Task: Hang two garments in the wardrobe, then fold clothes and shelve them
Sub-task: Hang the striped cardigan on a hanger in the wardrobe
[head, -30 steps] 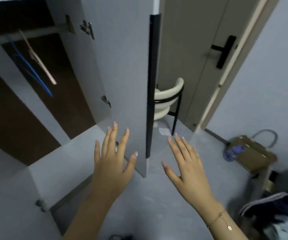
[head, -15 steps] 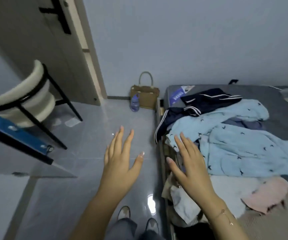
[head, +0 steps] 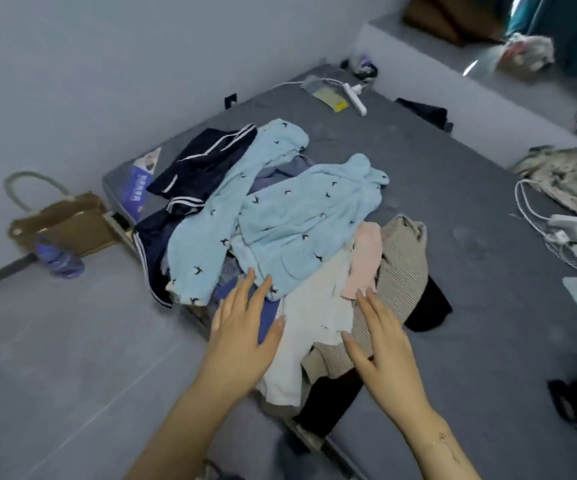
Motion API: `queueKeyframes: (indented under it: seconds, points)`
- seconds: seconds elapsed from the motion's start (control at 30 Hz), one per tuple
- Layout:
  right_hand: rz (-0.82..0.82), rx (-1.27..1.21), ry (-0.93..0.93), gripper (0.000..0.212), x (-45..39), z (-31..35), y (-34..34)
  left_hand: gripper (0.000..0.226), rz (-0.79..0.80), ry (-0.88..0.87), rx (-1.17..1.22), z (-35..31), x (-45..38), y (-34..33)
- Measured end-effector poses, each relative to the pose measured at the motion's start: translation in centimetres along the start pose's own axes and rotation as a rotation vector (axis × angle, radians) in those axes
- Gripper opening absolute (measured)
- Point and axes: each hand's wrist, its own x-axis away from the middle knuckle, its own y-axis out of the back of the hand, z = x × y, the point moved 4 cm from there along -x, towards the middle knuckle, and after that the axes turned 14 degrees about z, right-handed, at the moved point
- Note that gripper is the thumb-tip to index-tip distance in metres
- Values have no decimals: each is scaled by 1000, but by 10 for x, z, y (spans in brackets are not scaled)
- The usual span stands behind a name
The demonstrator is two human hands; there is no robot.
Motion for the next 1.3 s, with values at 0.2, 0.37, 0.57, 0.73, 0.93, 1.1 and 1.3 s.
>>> queueKeyframes:
  seconds: [0.2,0.37,0.57,0.73,0.93,1.1,1.3]
  points:
    - [22,-101,-157,64,-37,-146,20,65,149,-31,-67,-51,-113,-86]
    - [64,-220,-290,62,-91,-280,21,63,174,-14,38,-79,-209,-167]
    - [-10,-434,-438,63,-167,-405,10,56,210,88,142,-52,-301,-244]
    - [-258,-795,-596,85,-224,-469,-16,52,221,191,222,-19,-327,-277]
    - [-402,-830,-575,36,-248,-478,-36,48,214,293,352,7,-313,-283]
    - [-509,-776,-399,32,-215,-423,-21,41,221,355,454,5,-303,-282]
    - [-294,-799,-195,33,-163,-335,-37,25,146,372,720,-15,-299,-264]
